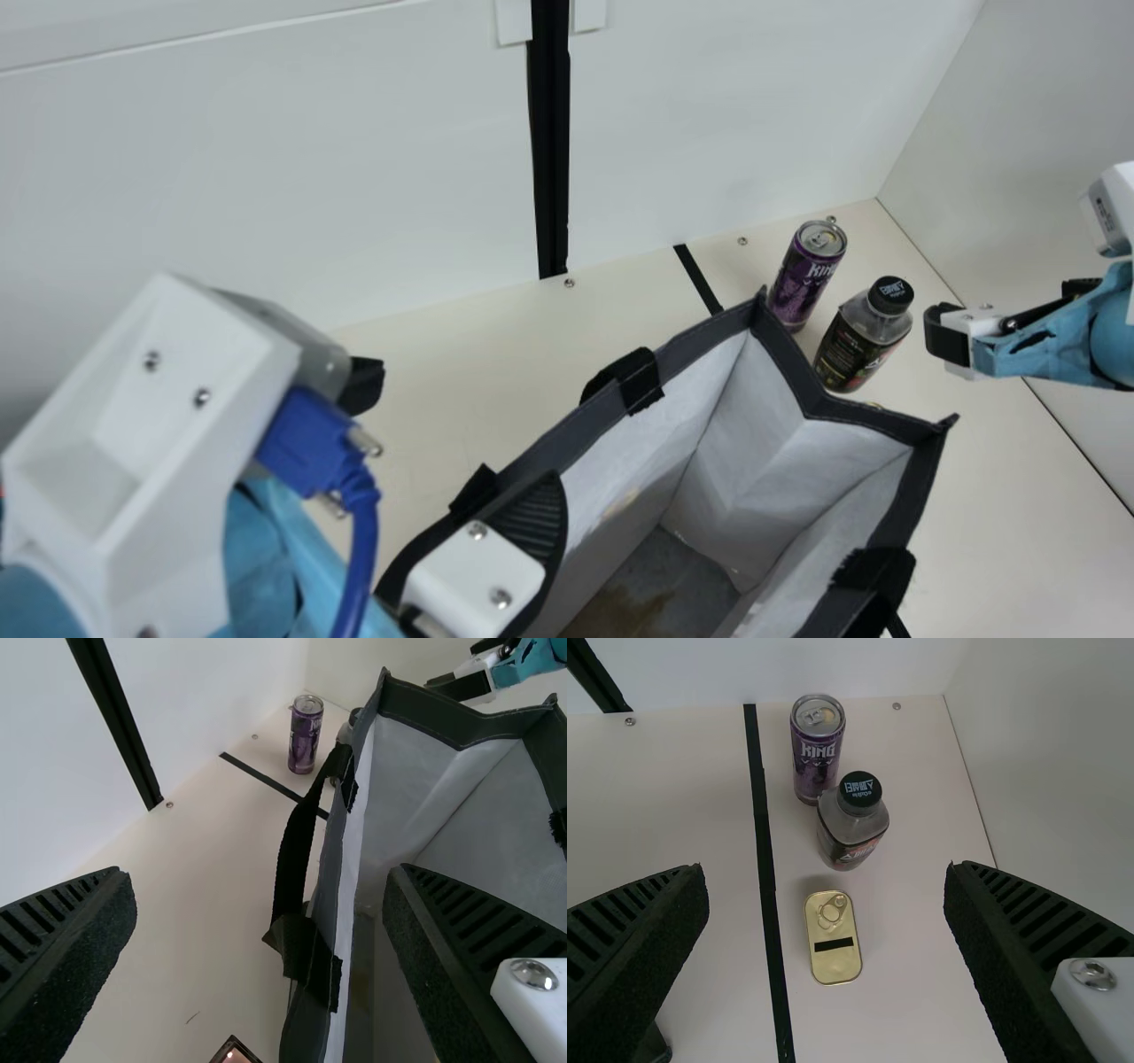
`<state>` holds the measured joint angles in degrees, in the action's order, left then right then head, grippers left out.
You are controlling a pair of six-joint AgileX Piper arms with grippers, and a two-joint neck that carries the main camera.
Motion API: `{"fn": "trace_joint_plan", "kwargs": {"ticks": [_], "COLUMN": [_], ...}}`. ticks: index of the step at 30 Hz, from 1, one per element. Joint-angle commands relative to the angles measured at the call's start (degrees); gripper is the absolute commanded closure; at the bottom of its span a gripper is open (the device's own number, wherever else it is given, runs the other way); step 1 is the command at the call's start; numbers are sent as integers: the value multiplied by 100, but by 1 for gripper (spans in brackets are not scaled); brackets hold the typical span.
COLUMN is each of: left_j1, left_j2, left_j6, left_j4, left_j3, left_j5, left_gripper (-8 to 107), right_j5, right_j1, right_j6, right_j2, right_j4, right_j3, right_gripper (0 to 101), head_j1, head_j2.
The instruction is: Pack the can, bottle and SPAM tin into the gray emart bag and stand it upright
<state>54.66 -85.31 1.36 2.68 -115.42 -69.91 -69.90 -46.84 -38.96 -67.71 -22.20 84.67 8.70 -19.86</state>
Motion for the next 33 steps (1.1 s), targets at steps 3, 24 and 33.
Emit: {"fn": "trace_joint_plan", "kwargs": {"ticks": [3,24,33], "left_j1": [-18,6,45], "left_j2": [-119,-692,-828], "left_j6": [-30,-114,-105], "left_j4": [87,584,707], "left_j3": [-7,159,207], "left_j5": [1,1,1], "left_gripper": [9,9,49], "right_j5": [0,0,0], "right_j1": [0,0,0], "right_j6": [0,0,0], "right_j2": [0,0,0], "right_j4": [0,0,0], "right_j3": [0,0,0], "right_gripper": [6,6,6], "head_j1": [130,130,130], "head_j2": [-14,-14,-14]}}
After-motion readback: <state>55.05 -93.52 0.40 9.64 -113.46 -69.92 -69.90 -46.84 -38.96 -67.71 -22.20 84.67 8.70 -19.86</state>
